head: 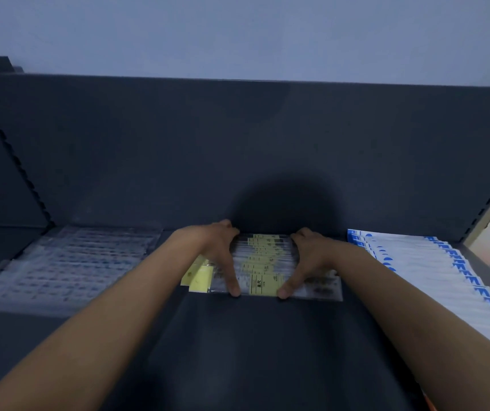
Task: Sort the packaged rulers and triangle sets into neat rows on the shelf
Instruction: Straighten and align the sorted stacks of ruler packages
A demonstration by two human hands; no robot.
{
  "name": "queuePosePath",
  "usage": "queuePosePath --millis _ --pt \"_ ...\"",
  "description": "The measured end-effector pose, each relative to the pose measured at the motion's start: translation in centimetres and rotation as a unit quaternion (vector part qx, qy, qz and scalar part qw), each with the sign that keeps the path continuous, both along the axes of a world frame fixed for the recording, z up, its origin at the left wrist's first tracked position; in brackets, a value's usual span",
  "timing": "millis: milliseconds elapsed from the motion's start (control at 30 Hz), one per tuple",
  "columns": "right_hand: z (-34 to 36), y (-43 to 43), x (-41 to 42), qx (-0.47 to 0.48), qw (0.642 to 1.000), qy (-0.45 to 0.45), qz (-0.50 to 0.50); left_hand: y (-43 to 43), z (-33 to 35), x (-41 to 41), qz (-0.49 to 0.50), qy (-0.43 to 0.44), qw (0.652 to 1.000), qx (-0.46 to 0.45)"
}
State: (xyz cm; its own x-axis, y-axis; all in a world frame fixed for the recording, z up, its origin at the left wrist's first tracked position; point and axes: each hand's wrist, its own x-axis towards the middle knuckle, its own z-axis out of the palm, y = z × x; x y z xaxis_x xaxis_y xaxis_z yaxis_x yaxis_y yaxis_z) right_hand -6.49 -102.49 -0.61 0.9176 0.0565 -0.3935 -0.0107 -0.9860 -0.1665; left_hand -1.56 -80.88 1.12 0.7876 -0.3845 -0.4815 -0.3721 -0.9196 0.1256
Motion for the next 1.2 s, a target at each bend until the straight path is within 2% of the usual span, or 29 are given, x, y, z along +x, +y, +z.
queuePosePath --millis 200,433,567,667,833,900,967,1000,1067,1200 --pt "-0.2 -0.3 1.3 -0.018 0.998 -0.061 0.016 -0.5 0.2 1.0 0.000 -0.039 0.999 0.000" --pt "0.0 -0.2 1.4 0.000 0.999 -0.037 0.008 -0.5 0.3 0.8 0.006 -0.033 0.999 -0.026" --pt "0.3 0.1 0.6 0.056 0.998 -0.022 -0.014 -0.1 0.3 0.1 0.016 -0.038 0.998 -0.053" --pt "0.6 0.5 -0.3 0.034 0.997 -0.067 0.008 0.4 0.1 -0.6 0.018 -0.064 0.994 -0.084" --pt "-0.7 0.7 -2.7 0.013 0.971 -0.236 0.042 3.2 -1.6 -1.9 0.035 -0.099 0.969 -0.225" --pt "-1.7 0.4 -3.7 0.026 0.962 -0.271 -0.006 4.7 -2.6 -2.4 0.078 -0.109 0.948 -0.287" --pt "-2.3 -0.2 -4.8 0.120 0.952 -0.265 -0.099 5.7 -3.4 -2.9 0.127 -0.085 0.920 -0.361" --pt "-2.5 -0.4 -5.3 0.202 0.935 -0.252 -0.147 5.9 -3.8 -3.1 0.151 -0.067 0.901 -0.401" --pt "-2.8 -0.1 -5.9 0.350 0.874 -0.253 -0.224 5.4 -4.4 -3.7 0.208 -0.040 0.847 -0.487" --pt "-3.4 2.0 -5.3 0.522 0.691 -0.332 -0.374 3.3 -5.1 -4.6 0.308 -0.037 0.724 -0.616"
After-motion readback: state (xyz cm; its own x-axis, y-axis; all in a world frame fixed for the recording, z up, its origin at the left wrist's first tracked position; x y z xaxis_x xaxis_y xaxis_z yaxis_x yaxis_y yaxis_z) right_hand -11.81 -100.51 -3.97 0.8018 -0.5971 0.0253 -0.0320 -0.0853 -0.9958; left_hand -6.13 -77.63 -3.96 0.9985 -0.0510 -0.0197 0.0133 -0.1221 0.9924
